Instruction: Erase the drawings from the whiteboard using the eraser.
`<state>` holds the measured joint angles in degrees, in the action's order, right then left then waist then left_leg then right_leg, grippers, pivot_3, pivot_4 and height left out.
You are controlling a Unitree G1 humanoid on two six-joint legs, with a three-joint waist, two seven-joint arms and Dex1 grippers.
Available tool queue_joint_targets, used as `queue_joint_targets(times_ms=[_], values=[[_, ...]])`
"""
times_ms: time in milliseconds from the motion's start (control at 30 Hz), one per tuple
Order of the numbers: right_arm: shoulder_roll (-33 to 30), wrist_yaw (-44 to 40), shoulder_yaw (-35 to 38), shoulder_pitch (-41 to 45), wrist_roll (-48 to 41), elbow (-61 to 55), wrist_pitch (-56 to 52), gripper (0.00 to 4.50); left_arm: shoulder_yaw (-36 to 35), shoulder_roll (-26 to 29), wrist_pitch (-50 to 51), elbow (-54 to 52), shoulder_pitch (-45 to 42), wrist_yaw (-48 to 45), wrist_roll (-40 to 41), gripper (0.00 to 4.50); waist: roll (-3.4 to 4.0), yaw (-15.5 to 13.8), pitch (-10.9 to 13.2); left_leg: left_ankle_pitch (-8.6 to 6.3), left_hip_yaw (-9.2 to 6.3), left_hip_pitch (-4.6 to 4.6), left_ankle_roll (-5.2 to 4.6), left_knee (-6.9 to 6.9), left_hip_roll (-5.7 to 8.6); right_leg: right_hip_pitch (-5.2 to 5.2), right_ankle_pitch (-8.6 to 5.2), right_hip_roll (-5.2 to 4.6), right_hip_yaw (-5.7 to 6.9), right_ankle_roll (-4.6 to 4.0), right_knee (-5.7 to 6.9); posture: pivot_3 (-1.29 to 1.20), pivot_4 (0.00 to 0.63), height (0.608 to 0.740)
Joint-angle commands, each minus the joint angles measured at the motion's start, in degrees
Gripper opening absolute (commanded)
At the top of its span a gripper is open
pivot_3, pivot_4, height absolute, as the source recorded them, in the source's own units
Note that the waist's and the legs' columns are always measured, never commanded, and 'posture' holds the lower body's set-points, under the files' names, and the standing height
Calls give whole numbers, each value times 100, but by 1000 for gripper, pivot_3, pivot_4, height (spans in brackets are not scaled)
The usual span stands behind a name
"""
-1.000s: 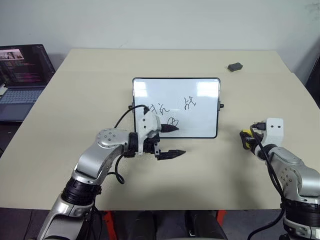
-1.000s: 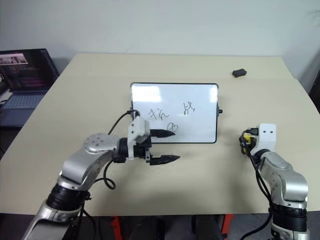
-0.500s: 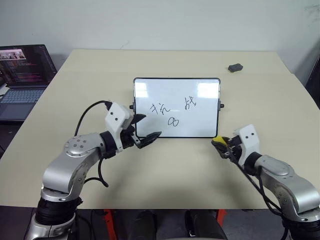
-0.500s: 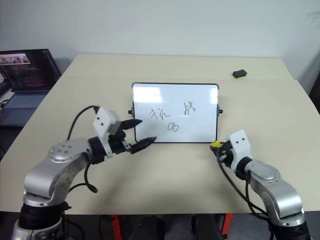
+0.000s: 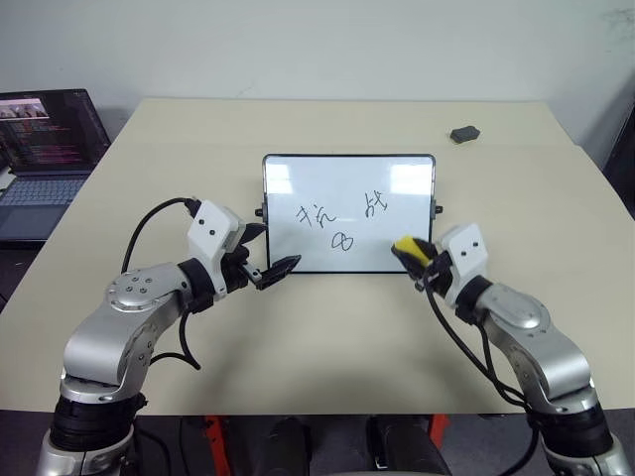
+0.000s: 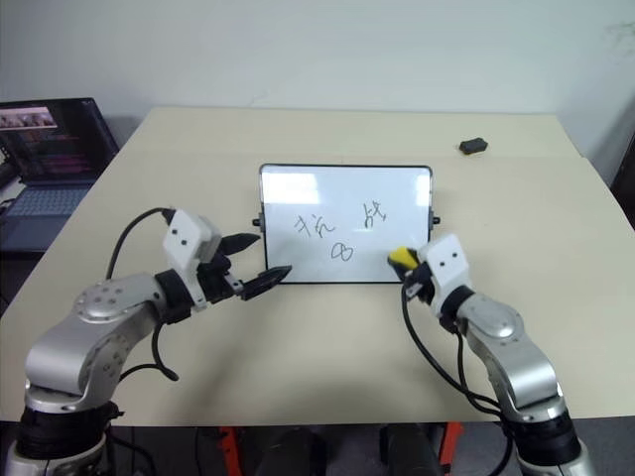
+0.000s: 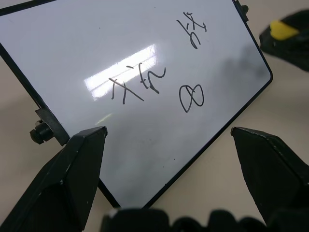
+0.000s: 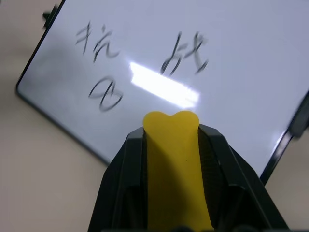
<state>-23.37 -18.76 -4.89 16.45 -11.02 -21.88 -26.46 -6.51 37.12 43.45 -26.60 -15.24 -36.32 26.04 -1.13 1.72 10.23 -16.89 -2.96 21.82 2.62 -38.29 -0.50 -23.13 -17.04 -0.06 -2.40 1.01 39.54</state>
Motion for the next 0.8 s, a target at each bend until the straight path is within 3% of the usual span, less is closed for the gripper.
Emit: queue_joint_targets(times_ms=[33,433,800], values=[[126,244,175,626,453,551,890,1087,124,-56,-97,-21,-247,11,8,4500,0,1,0,0,1,1,0,-4,1,0,0,0,0,0,3,0,150,740],[533,264,15,2037,1085,2685,2247,1067,492,-252,-493,646,-1039,-76,-173,4500,0,10,0,0,7,4,0,-15,0,-6,1,0,-4,-2,20,0,150,740],[1139,313,-322,2196,1565,4489,3338,1066,657,-302,-547,796,-1152,-193,-215,4500,-1,27,-1,0,9,2,0,-26,-2,-10,1,-1,-8,-2,37,0,150,740]])
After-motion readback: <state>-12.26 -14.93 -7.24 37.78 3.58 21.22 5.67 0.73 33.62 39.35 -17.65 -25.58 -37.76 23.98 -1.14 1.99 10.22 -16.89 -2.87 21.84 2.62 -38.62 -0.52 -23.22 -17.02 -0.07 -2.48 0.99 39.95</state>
